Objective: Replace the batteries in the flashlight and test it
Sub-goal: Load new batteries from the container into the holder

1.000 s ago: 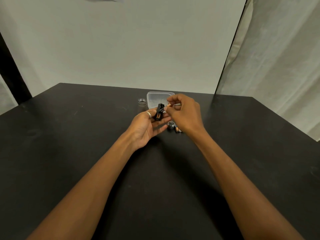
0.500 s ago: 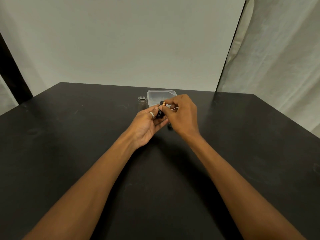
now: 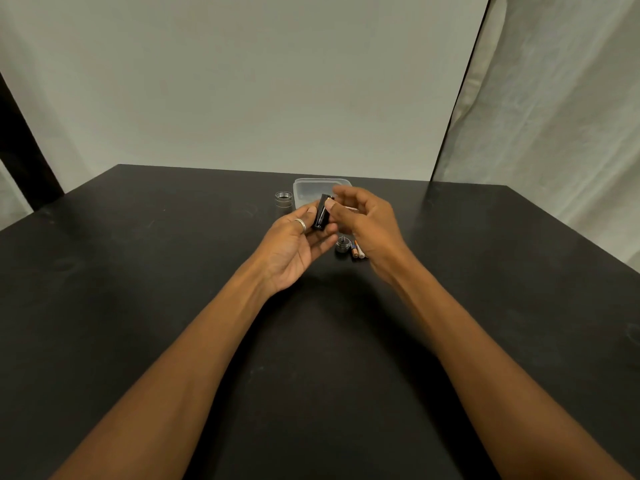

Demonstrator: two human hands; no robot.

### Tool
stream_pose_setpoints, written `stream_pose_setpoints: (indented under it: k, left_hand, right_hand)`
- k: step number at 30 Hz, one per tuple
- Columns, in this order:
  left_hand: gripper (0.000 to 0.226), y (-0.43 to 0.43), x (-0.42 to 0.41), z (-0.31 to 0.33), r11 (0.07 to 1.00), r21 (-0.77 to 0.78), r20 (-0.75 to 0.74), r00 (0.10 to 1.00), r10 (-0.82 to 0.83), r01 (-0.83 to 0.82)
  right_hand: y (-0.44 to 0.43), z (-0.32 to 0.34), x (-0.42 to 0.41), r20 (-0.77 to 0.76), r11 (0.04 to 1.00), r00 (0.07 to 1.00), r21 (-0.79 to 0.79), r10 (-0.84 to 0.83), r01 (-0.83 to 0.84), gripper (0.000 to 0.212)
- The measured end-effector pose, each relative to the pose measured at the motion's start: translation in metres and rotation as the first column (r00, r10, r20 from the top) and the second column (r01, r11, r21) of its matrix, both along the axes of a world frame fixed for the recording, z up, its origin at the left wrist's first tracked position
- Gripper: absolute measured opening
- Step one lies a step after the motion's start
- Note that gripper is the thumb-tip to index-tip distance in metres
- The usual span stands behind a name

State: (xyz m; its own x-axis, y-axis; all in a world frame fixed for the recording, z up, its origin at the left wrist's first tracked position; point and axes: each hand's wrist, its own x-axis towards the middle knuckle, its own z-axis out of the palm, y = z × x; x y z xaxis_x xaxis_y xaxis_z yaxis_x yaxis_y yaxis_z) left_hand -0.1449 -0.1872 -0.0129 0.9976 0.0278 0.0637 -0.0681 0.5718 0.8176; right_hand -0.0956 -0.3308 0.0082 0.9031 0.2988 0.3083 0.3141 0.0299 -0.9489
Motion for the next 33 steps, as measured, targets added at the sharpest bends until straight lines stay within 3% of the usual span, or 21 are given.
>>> stream_pose_setpoints:
  k: [4,11,15,17,19,20,21,22,23,24,25,28,33]
  left_hand:
    - [0.027,-0.002,-0.001,0.001,1.000,-0.019,-0.006,1.000,0.010,-0.010]
    - [0.027,-0.004,0.000,-0.001,1.000,-0.009,-0.007,1.000,-0.015,0.015]
    - [0.025,-0.007,0.002,-0.003,0.996,0.087,-0.019,0.999,0.029,-0.027]
    - [0.027,-0.008,0.000,-0.004,0.971,0.220,-0.014,0.995,0.099,-0.094]
    - [0.034,-0.009,-0.005,-0.005,0.838,0.483,0.039,0.962,0.269,-0.254]
    - [0.042,-0.008,-0.008,-0.007,0.670,0.649,0.121,0.918,0.378,-0.361]
    - [0.050,-0.007,-0.011,-0.010,0.419,0.779,0.257,0.848,0.464,-0.466]
    - [0.057,-0.005,-0.014,-0.014,0.148,0.823,0.417,0.760,0.498,-0.549]
    - [0.059,-0.003,-0.017,-0.015,-0.057,0.785,0.559,0.665,0.495,-0.617]
    - [0.057,-0.002,-0.019,-0.015,-0.165,0.727,0.648,0.587,0.486,-0.667]
    - [0.052,0.000,-0.020,-0.013,-0.203,0.684,0.691,0.534,0.487,-0.701]
    - [0.035,0.001,-0.019,-0.009,-0.196,0.656,0.689,0.473,0.549,-0.729]
    - [0.082,0.007,-0.010,-0.017,-0.135,0.750,0.575,0.538,0.617,-0.647]
  right_hand:
    - [-0.003,0.000,0.000,-0.001,1.000,1.000,-0.011,0.024,-0.024,0.020]
    - [-0.006,0.004,0.005,-0.100,0.991,0.987,0.062,0.125,-0.119,0.022]
    - [-0.010,0.005,0.006,-0.044,0.993,0.993,0.049,0.113,-0.111,0.024]
    - [-0.010,0.005,0.004,0.003,0.994,0.994,0.016,0.108,-0.108,0.028]
    - [-0.008,0.005,0.003,0.069,0.995,0.993,-0.027,0.095,-0.094,0.030]
    - [-0.008,0.006,0.003,0.104,0.996,0.991,-0.045,0.083,-0.079,0.031]
    - [-0.008,0.007,0.002,0.137,0.996,0.988,-0.065,0.070,-0.062,0.032]
    - [-0.008,0.007,0.002,0.171,0.995,0.984,-0.088,0.058,-0.043,0.034]
    - [-0.008,0.008,0.002,0.206,0.993,0.978,-0.114,0.044,-0.021,0.035]
    - [-0.008,0.008,0.002,0.238,0.991,0.971,-0.135,0.031,0.001,0.036]
    - [-0.008,0.007,0.002,0.262,0.989,0.965,-0.146,0.016,0.023,0.037]
    - [-0.009,0.004,0.002,0.299,0.986,0.954,-0.149,-0.026,0.073,0.038]
    - [-0.008,0.002,0.004,0.355,0.975,0.932,-0.174,-0.069,0.139,0.039]
